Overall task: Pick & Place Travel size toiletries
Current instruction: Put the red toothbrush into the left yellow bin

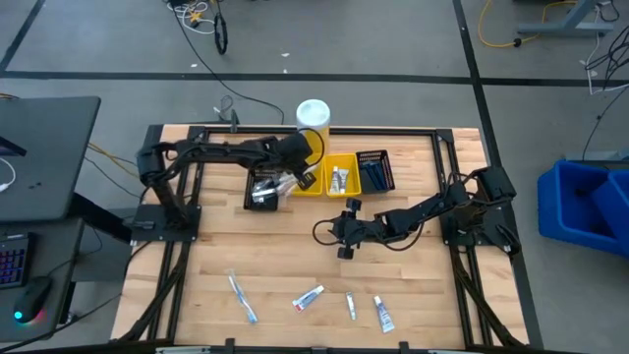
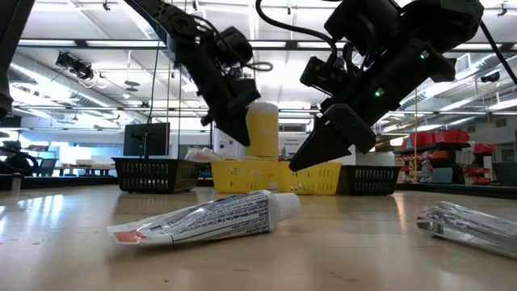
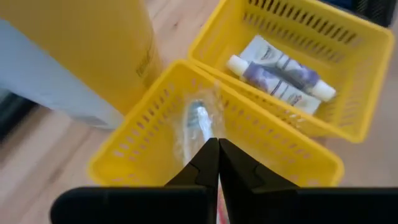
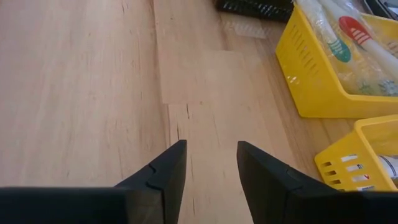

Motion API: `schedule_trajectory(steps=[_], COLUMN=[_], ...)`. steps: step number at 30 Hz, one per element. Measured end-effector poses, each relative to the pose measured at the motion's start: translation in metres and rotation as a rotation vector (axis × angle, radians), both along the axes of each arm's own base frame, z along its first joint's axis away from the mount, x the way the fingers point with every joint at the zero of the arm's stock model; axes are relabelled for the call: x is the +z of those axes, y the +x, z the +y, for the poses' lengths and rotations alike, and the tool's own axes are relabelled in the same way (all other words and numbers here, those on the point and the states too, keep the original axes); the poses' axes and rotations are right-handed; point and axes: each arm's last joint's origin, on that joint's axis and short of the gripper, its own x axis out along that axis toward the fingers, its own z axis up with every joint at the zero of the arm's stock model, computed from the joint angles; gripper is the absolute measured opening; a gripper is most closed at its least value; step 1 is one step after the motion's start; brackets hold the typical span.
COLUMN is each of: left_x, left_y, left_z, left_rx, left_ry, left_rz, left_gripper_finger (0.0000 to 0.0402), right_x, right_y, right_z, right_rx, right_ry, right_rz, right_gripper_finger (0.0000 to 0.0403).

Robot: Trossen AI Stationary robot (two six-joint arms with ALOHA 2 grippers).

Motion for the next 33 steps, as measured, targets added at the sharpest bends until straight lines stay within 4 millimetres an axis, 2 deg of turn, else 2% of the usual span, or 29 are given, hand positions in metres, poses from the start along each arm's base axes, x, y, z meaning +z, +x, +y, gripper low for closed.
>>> schedule_trajectory(steps=[7, 15, 25, 33], left_x=[0.028, 0.022, 0.023, 0.022], left_y=[-0.017, -0.041, -0.039, -0.032], left_z=[-0.014, -0.032, -0.052, -0.085], left_rx=[-0.095, -0.147, -0.24, -0.296], left_ry=[-0.002, -0.098, 0.0, 0.069], left_rz=[0.122, 0.411, 0.491, 0.513], left_gripper_finger=[0.0017, 0.0022, 0.0105, 0.015], right_x=[-0.001, -0.001, -0.001, -0.001], right_y=[0.0, 0.0, 0.0, 0.0], right_z=[0.0, 0.0, 0.0, 0.0], right_rx=[-0.015, -0.008, -0.003, -0.005], right_ry=[0.019, 0.026, 0.042, 0.044], right_rz=[0.0, 0.001, 0.001, 0.001], right_gripper_finger=[0.0149, 0.0147, 0.0146, 0.0145])
